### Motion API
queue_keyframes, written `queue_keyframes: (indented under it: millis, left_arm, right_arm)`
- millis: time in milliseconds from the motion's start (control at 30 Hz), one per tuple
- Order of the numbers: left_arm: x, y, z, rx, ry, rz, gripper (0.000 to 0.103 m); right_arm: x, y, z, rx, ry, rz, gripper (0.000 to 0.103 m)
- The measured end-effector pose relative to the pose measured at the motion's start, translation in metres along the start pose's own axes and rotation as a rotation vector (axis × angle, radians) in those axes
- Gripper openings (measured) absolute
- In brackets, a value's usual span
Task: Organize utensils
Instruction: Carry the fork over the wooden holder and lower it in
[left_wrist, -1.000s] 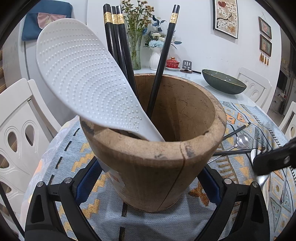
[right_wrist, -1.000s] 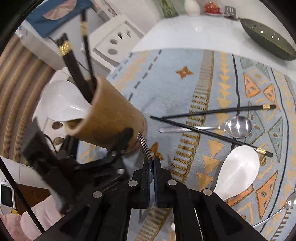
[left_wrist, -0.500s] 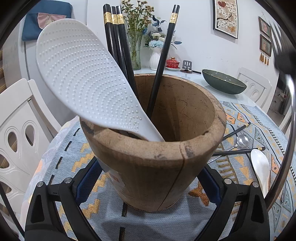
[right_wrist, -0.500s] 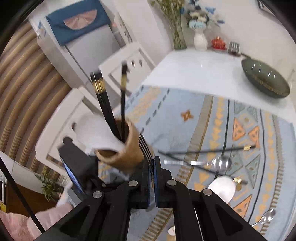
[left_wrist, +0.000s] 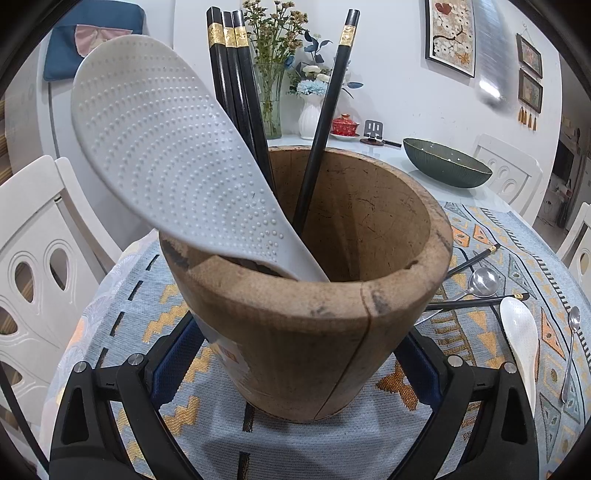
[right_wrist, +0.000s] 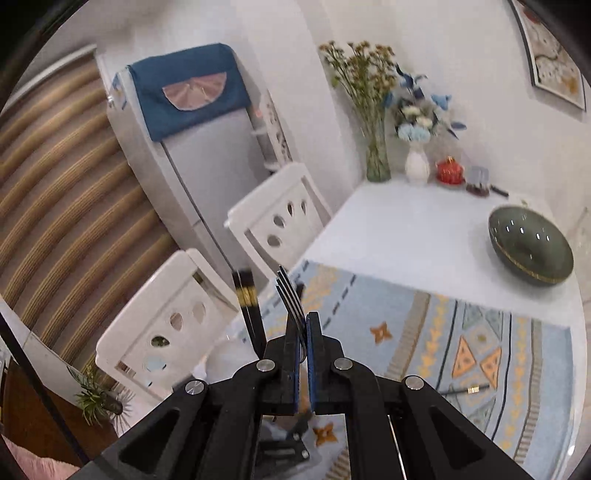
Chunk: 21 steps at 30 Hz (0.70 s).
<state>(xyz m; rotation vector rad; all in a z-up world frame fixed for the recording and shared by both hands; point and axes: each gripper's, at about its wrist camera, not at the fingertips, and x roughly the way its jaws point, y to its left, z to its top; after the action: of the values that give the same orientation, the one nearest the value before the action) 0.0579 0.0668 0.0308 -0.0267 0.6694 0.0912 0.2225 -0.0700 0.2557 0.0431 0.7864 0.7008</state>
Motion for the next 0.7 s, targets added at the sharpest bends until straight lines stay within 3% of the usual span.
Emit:
queue_keyframes:
  millis: [233,367,700]
  left_arm:
    - [0.0,0.001,0.0,-0.004,0.002,-0.004,0.099]
    - [-0.001,0.001,-0.001,-0.007,0.004,-0.008,0.099]
    - [0.004,0.005,0.002,-0.011,0.016,-0.011,0.099]
  right_arm:
    - [0.022,0.027,0.008,-0.108,-0.051,-0.024,0.003]
    - [0.038,0.037,0.005,-0.165,-0.019,-0.041,0.003]
    - [0.061,0.035,-0.002,-0.17,0.049,-0.013,0.005]
